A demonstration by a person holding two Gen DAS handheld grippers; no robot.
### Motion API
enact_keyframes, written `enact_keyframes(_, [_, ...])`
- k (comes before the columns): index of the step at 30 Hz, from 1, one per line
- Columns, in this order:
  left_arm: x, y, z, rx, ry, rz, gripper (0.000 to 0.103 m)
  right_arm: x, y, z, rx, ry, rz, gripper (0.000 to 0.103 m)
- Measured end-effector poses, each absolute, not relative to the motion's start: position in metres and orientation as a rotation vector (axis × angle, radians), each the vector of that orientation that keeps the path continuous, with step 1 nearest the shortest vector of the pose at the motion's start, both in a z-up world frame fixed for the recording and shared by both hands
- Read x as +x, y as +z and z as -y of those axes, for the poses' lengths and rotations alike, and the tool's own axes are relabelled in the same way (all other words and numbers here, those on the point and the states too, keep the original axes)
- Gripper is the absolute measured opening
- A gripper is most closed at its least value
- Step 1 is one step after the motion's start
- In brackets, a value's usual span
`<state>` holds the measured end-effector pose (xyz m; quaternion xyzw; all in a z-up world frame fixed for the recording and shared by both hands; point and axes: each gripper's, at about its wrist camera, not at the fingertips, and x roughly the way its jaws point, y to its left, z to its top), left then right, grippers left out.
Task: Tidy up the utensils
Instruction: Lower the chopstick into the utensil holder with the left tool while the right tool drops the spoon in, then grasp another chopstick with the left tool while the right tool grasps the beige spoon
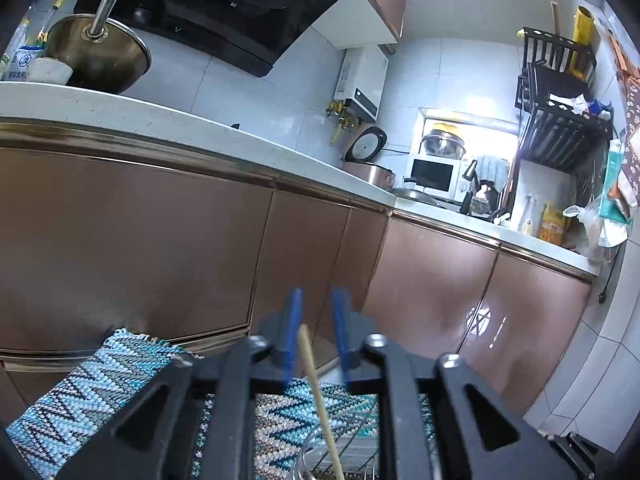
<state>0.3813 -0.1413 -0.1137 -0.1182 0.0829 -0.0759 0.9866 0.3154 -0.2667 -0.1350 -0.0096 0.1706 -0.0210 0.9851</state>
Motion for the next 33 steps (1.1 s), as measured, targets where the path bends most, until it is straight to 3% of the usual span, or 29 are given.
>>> enact_keyframes(3, [0.368,-0.106,0.135,-0.233,-0.14,-0.159,0.032,0.31,-0.131,0.268,-0.001,-0.044,-0.336,0.031])
enact_keyframes(9, [0.331,-0.082,0.11,-0.163,-0.099,-0.161,0.044,0.281,-0.11,0.266,0.01,-0.052,-0.31,0.043])
enact_keyframes(17, [0.273,-0.041,0.03,-0.144,-0.018,-0.167,0.044,0.216,-0.067,0.266,0.042,-0.026,-0.281,0.047])
enact_keyframes(33, [0.189,-0.002,-0.072,-0.169,-0.069,-0.418,0.044,0.121,-0.005,0.239,0.074,0.094,-0.232,0.047])
